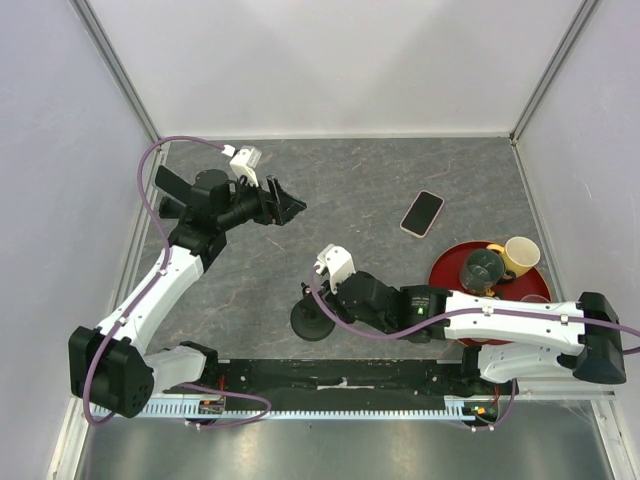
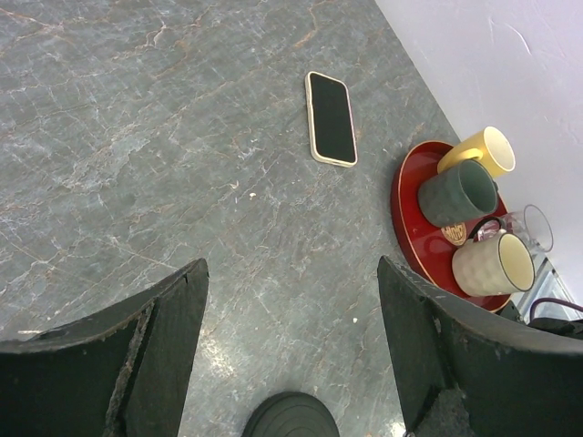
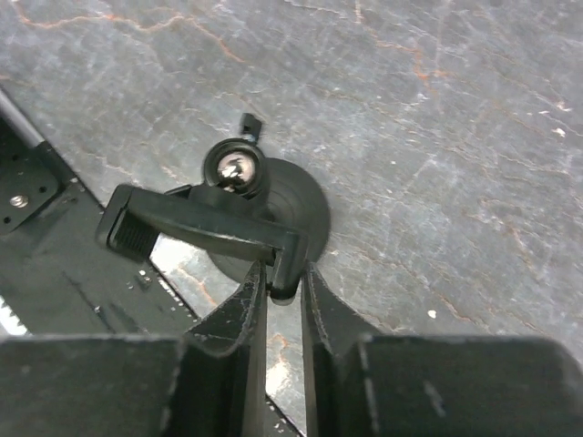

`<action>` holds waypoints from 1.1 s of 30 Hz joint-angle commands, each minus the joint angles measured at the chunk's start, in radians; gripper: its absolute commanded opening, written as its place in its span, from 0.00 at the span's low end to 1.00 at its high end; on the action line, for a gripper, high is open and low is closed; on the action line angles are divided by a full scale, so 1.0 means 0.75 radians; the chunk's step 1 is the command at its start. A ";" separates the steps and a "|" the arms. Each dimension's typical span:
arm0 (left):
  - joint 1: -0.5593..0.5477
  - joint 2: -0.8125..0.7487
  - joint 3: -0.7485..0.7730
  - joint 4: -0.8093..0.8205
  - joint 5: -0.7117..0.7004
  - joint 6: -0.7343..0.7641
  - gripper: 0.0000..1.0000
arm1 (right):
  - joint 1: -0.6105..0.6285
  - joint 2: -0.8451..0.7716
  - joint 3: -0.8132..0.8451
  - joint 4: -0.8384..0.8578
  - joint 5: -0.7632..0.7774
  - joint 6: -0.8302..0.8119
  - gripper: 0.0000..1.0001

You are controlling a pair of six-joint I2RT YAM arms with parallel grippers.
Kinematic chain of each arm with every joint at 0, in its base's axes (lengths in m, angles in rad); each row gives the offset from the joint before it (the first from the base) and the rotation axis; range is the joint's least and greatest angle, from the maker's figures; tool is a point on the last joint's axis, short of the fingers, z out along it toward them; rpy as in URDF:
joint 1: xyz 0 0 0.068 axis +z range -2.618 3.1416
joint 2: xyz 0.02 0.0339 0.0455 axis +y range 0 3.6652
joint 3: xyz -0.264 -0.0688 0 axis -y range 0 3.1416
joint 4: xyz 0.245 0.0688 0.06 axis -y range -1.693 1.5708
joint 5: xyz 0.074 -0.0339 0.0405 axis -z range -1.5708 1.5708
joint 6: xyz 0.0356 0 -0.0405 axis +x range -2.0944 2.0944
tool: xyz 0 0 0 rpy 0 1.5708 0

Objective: Place the phone on the phone stand

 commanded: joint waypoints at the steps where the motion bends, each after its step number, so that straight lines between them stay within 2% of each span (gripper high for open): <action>1: -0.005 -0.001 0.008 0.050 0.039 -0.035 0.80 | 0.007 0.002 0.064 0.087 0.130 0.020 0.12; 3: -0.005 -0.001 0.010 0.052 0.039 -0.035 0.80 | 0.006 0.022 0.087 0.087 0.238 0.033 0.00; 6: -0.005 -0.001 0.010 0.048 0.037 -0.037 0.80 | -0.026 0.049 0.121 0.083 0.371 0.053 0.00; 12: -0.005 -0.007 0.018 0.026 -0.002 -0.029 0.80 | -0.175 0.092 0.189 0.118 0.457 0.035 0.00; 18: -0.001 -0.054 0.037 -0.036 -0.096 0.002 0.80 | -0.335 0.160 0.226 0.240 0.386 -0.063 0.00; 25: 0.002 -0.069 0.034 -0.030 -0.086 -0.009 0.80 | -0.376 0.280 0.285 0.281 0.355 -0.035 0.00; 31: 0.012 -0.064 0.032 -0.020 -0.055 -0.033 0.80 | -0.407 0.293 0.267 0.284 0.310 0.047 0.18; 32: 0.014 -0.065 0.030 -0.022 -0.055 -0.035 0.80 | -0.409 0.291 0.263 0.281 0.302 0.055 0.28; 33: 0.014 -0.065 0.030 -0.020 -0.055 -0.035 0.80 | -0.411 0.291 0.261 0.273 0.294 0.067 0.33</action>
